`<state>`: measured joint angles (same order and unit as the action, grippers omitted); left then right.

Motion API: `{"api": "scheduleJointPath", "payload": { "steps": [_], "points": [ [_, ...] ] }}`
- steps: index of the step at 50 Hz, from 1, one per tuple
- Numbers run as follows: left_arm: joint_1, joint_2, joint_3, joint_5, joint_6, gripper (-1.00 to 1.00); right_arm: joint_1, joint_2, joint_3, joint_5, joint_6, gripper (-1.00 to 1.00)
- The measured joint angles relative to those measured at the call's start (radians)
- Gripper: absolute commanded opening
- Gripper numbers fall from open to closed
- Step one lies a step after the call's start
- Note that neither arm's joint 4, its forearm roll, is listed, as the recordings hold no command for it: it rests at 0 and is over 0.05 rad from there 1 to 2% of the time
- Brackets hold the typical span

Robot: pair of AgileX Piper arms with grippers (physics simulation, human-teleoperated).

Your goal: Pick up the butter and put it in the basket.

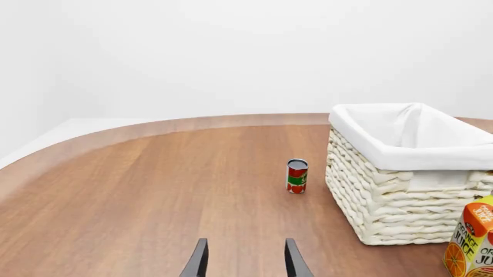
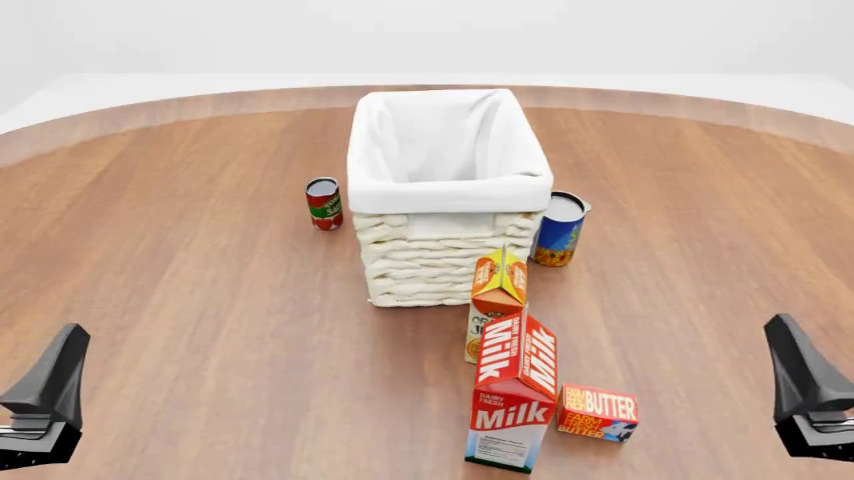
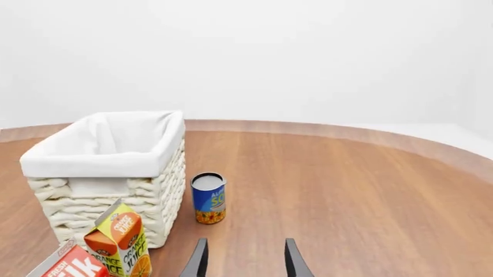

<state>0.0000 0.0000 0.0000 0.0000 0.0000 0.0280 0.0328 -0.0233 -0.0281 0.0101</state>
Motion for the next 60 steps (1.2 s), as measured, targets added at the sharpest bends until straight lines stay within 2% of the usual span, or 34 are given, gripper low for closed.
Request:
{"api": "scheduleJointPath", "payload": {
  "steps": [17, 25, 31, 35, 38, 44, 51, 60],
  "points": [
    [0.0, 0.0, 0.0, 0.0, 0.0, 1.0, 0.003, -0.005, 0.018, 0.016, -0.004, 1.0],
    [0.0, 0.0, 0.0, 0.0, 0.0, 1.0, 0.068, -0.016, 0.001, 0.035, -0.028, 1.0],
    [0.0, 0.0, 0.0, 0.0, 0.0, 1.0, 0.121, 0.029, -0.029, 0.022, -0.029, 1.0],
    [0.0, 0.0, 0.0, 0.0, 0.0, 1.0, 0.127, 0.073, -0.073, 0.015, -0.044, 1.0],
    [0.0, 0.0, 0.0, 0.0, 0.0, 1.0, 0.122, 0.105, -0.106, 0.008, -0.092, 1.0],
    [0.0, 0.0, 0.0, 0.0, 0.0, 1.0, 0.137, 0.141, -0.132, -0.006, -0.253, 1.0],
    [0.0, 0.0, 0.0, 0.0, 0.0, 1.0, 0.246, 0.148, -0.129, 0.057, -0.385, 1.0],
    [0.0, 0.0, 0.0, 0.0, 0.0, 1.0, 0.4, 0.153, -0.127, 0.191, -0.495, 1.0]
  ]
}}
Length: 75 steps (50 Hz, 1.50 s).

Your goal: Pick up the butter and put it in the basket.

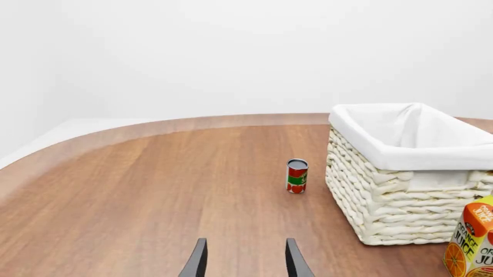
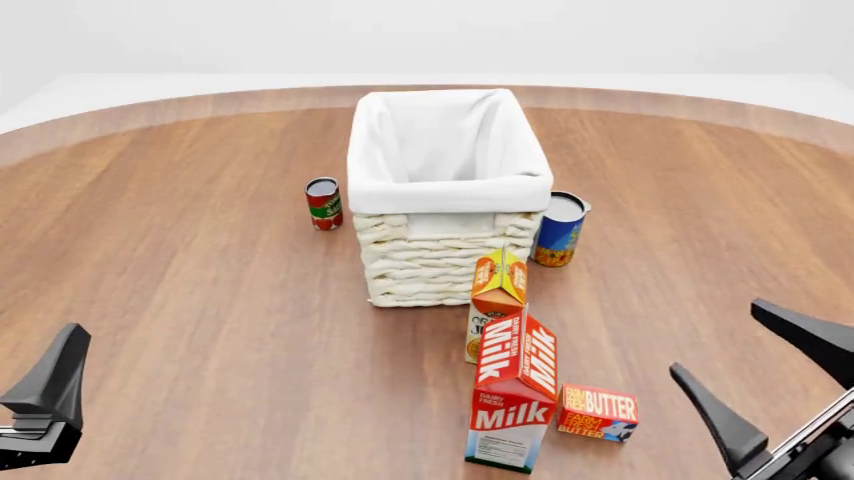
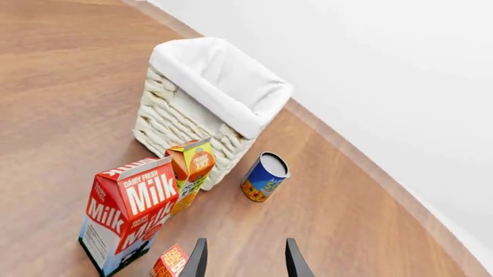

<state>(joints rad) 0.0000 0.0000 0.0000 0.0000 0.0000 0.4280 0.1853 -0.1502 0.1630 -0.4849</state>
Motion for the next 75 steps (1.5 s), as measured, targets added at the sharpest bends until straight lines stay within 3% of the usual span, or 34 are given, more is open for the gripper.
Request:
{"api": "scheduleJointPath", "payload": {
  "steps": [10, 21, 25, 32, 37, 45, 46, 54, 64, 67, 75],
  "points": [
    [0.0, 0.0, 0.0, 0.0, 0.0, 1.0, 0.088, 0.073, -0.03, 0.076, -0.077, 1.0],
    [0.0, 0.0, 0.0, 0.0, 0.0, 1.0, 0.143, 0.251, -0.04, 0.069, -0.128, 1.0],
    [0.0, 0.0, 0.0, 0.0, 0.0, 1.0, 0.138, 0.363, -0.017, 0.006, -0.157, 1.0],
    [0.0, 0.0, 0.0, 0.0, 0.0, 1.0, 0.065, 0.725, 0.044, -0.281, -0.216, 1.0],
    [0.0, 0.0, 0.0, 0.0, 0.0, 1.0, 0.007, 0.933, 0.057, -0.431, -0.252, 1.0],
    [0.0, 0.0, 0.0, 0.0, 0.0, 1.0, -0.041, 1.146, 0.051, -0.568, -0.289, 1.0],
    [0.0, 0.0, 0.0, 0.0, 0.0, 1.0, -0.048, 1.169, 0.05, -0.583, -0.294, -1.0],
    [0.0, 0.0, 0.0, 0.0, 0.0, 1.0, -0.017, 1.25, 0.079, -0.717, -0.327, -1.0],
    [0.0, 0.0, 0.0, 0.0, 0.0, 1.0, -0.01, 1.263, 0.106, -0.782, -0.313, -1.0],
    [0.0, 0.0, 0.0, 0.0, 0.0, 1.0, -0.006, 1.185, 0.104, -0.704, -0.269, -1.0],
    [0.0, 0.0, 0.0, 0.0, 0.0, 1.0, 0.061, 0.784, 0.08, -0.334, -0.089, -1.0]
  ]
}}
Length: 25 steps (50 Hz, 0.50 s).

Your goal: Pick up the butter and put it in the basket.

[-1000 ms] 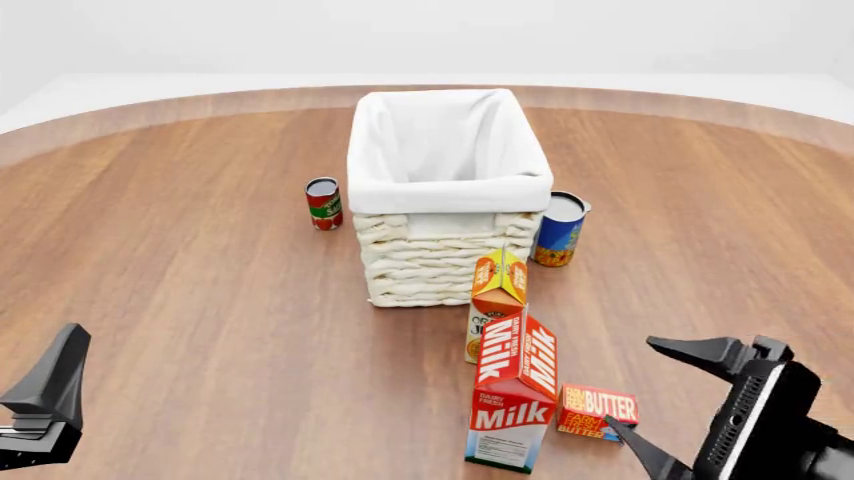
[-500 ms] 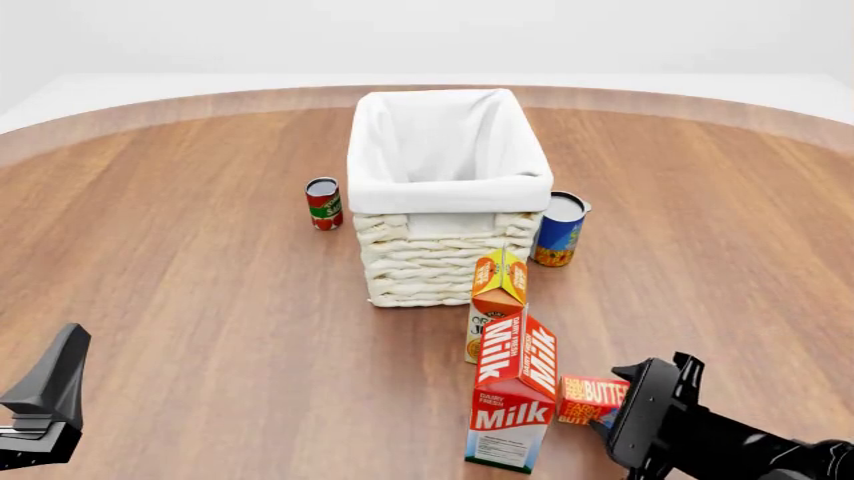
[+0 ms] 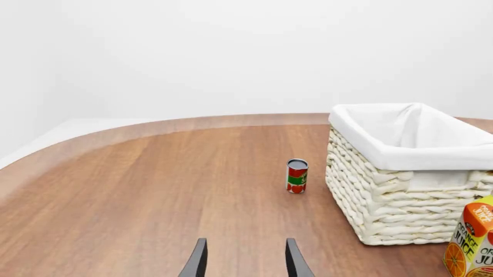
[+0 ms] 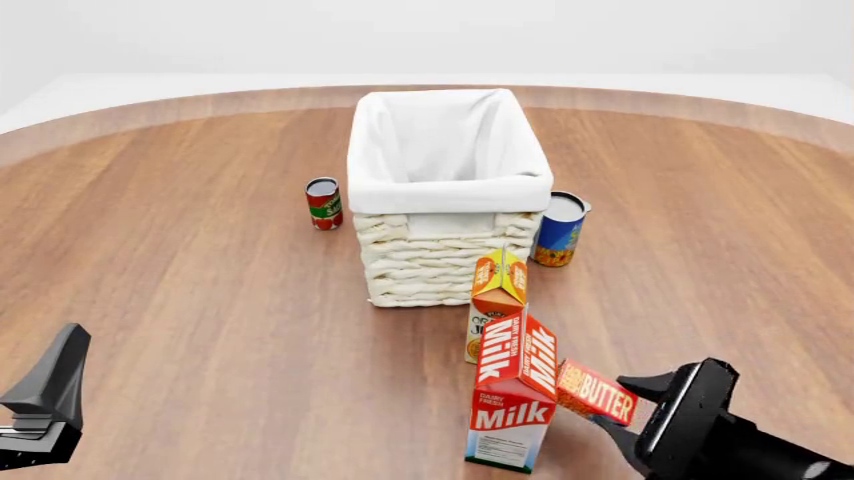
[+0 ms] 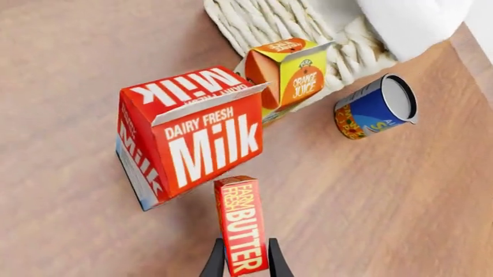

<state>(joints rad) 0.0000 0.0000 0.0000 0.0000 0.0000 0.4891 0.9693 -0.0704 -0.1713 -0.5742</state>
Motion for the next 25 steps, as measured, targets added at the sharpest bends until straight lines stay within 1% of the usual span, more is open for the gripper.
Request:
{"api": "scheduleJointPath", "payload": {
  "steps": [4, 6, 10, 13, 18, 25],
  "points": [
    [0.0, 0.0, 0.0, 0.0, 0.0, 1.0, 0.021, -0.214, -0.028, 0.188, 0.083, -1.0],
    [0.0, 0.0, 0.0, 0.0, 0.0, 1.0, 0.029, -0.307, -0.045, 0.272, 0.116, -1.0],
    [0.0, 0.0, 0.0, 0.0, 0.0, 1.0, 0.034, -0.461, -0.071, 0.406, 0.172, -1.0],
    [0.0, 0.0, 0.0, 0.0, 0.0, 1.0, 0.034, -0.548, -0.088, 0.481, 0.206, -1.0],
    [0.0, 0.0, 0.0, 0.0, 0.0, 1.0, 0.031, -0.663, -0.115, 0.58, 0.254, -1.0],
    [0.0, 0.0, 0.0, 0.0, 0.0, 1.0, 0.024, -0.776, -0.186, 0.68, 0.325, -1.0]
  ]
}}
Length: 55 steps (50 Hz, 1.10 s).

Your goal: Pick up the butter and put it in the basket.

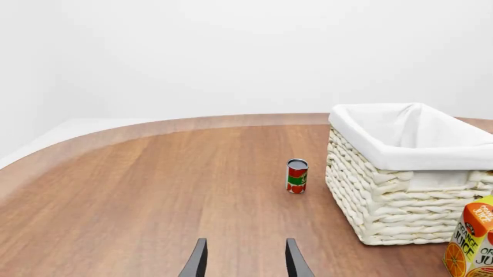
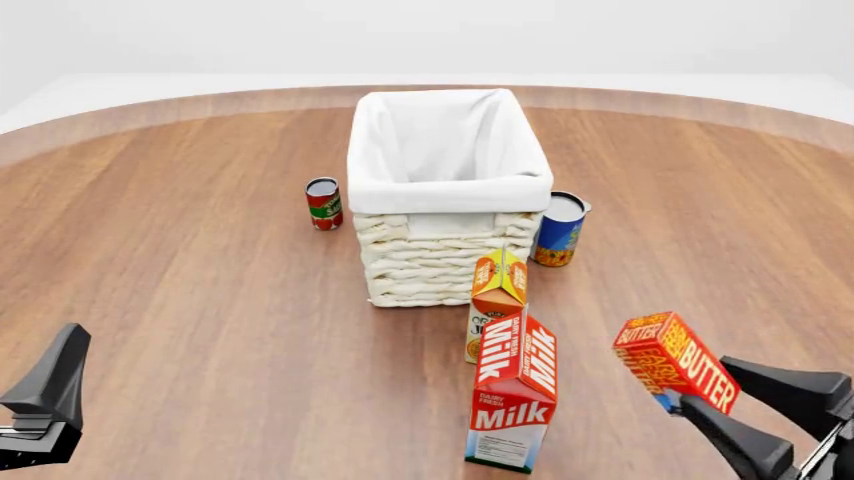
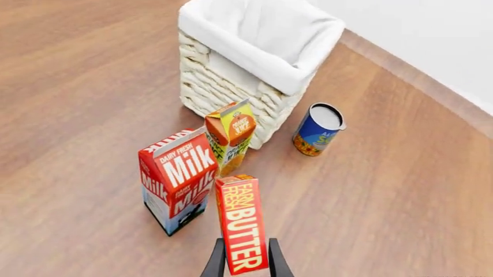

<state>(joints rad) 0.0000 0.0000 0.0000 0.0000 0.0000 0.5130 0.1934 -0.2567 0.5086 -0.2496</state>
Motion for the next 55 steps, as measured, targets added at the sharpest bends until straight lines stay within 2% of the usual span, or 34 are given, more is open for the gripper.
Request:
{"api": "scheduleJointPath", "payload": {
  "steps": [7, 14, 23, 35, 43, 55],
  "points": [
    [0.0, 0.0, 0.0, 0.0, 0.0, 1.0, -0.014, -0.01, -0.117, 0.018, 0.055, -1.0],
    [0.0, 0.0, 0.0, 0.0, 0.0, 1.0, -0.027, 0.087, -0.262, -0.023, 0.074, -1.0],
    [0.0, 0.0, 0.0, 0.0, 0.0, 1.0, -0.015, 0.256, -0.485, -0.061, 0.065, -1.0],
    [0.0, 0.0, 0.0, 0.0, 0.0, 1.0, 0.041, 0.469, -0.744, -0.071, 0.027, -1.0],
    [0.0, 0.0, 0.0, 0.0, 0.0, 1.0, 0.085, 0.616, -0.83, -0.127, 0.0, -1.0],
    [0.0, 0.0, 0.0, 0.0, 0.0, 1.0, 0.129, 0.863, -0.857, -0.279, -0.037, -1.0]
  ]
}}
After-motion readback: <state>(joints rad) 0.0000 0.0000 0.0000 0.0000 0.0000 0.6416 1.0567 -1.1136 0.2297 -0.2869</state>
